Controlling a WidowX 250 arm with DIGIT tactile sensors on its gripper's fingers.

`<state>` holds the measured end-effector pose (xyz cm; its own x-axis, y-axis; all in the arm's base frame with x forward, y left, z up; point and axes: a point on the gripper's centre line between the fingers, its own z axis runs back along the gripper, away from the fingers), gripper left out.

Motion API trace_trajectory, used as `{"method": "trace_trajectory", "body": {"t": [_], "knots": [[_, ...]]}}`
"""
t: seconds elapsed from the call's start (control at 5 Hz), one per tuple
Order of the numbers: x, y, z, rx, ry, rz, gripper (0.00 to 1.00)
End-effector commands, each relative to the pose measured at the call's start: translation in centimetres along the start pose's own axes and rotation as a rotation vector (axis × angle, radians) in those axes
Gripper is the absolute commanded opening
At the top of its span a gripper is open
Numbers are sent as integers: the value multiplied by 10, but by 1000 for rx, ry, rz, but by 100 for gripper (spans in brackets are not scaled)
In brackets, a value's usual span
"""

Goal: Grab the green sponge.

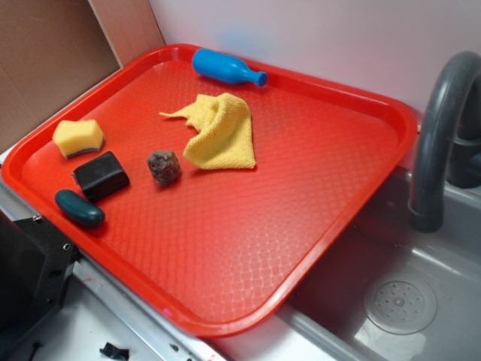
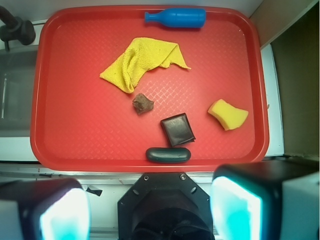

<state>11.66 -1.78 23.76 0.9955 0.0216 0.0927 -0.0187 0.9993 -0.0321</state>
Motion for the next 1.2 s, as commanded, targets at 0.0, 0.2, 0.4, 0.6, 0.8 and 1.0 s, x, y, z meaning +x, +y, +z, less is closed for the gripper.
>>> {"method": "trace_trajectory", "body": {"t": [0.0, 0.2, 0.4, 0.6, 0.8, 1.0], "knots": [[0, 0, 0, 0, 0, 0, 100], [13, 19, -6, -12, -11, -175, 100], [27, 43, -22, -42, -27, -328, 100], [47, 73, -41, 65, 5, -407, 100], [67, 99, -69, 132, 53, -505, 100], [68, 108, -99, 95, 30, -579, 100]]}}
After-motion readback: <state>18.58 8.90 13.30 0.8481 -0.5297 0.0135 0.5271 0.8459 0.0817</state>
